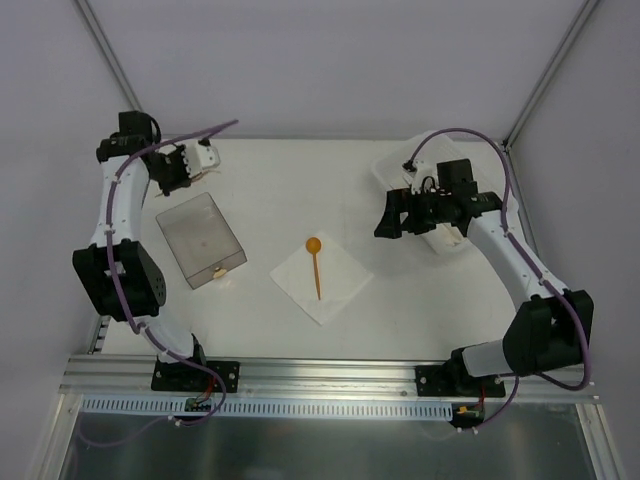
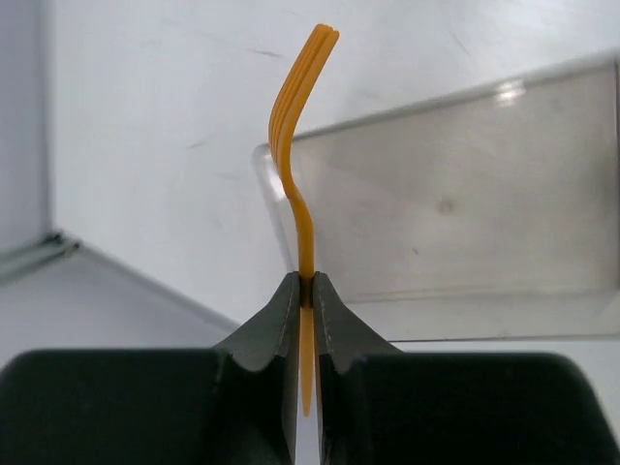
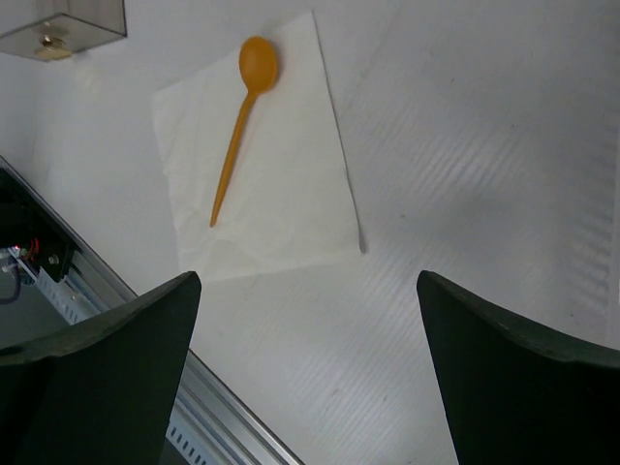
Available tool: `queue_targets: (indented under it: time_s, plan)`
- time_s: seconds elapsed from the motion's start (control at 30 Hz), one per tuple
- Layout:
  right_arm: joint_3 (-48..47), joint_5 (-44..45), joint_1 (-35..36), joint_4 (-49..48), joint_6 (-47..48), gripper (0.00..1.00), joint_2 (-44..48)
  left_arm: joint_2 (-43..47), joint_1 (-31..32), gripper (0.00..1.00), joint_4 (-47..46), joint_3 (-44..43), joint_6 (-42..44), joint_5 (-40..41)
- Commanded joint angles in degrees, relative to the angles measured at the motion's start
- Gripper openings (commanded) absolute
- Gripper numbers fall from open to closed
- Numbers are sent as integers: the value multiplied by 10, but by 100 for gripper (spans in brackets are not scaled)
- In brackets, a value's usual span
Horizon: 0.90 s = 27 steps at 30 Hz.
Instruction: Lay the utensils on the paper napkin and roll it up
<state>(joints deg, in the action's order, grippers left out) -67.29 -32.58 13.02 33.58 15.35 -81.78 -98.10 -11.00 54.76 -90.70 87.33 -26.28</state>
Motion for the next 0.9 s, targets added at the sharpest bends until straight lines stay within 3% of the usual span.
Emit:
queue_targets:
  time_s: [0.0, 0.03, 0.07, 0.1, 0.13, 0.17, 0.23, 0.33, 0.4, 0.5, 0.63, 0.87]
  plan:
    - [-24, 25, 15, -70, -73, 99, 55, 33, -7, 0, -4, -130, -306, -116]
    - [-23, 36, 20, -84, -87, 99, 62, 30, -6, 0, -4, -188, -443, -144]
    - [-21, 57, 23, -118, -112, 99, 74, 32, -5, 0, -4, -208, -501, -164]
    - [-21, 66, 25, -133, -124, 99, 80, 36, -4, 0, -8, -218, -555, -194]
    - [-23, 73, 29, -161, -136, 99, 85, 54, 0, 0, -22, -212, -670, -226]
    - [-26, 83, 31, -170, -147, 97, 87, 69, 10, 0, -79, -194, -739, -208]
    - [-53, 88, 37, -177, -181, 95, 82, 129, 49, 0, -151, -107, -912, -160]
    - [-93, 88, 45, -185, -220, 91, 68, 208, 121, 0, -313, 48, -1056, -56]
    - [-128, 80, 57, -181, -242, 87, 53, 259, 173, 0, -376, 111, -1127, -28]
    - [-164, 70, 80, -173, -263, 84, 26, 272, 176, 0, -399, 152, -1186, -46]
    - [-217, 72, 144, -164, -298, 80, -10, 290, 179, 0, -426, 215, -1226, -86]
    - [-292, 102, 233, -148, -311, 76, -85, 328, 249, 0, -503, 267, -1258, -90]
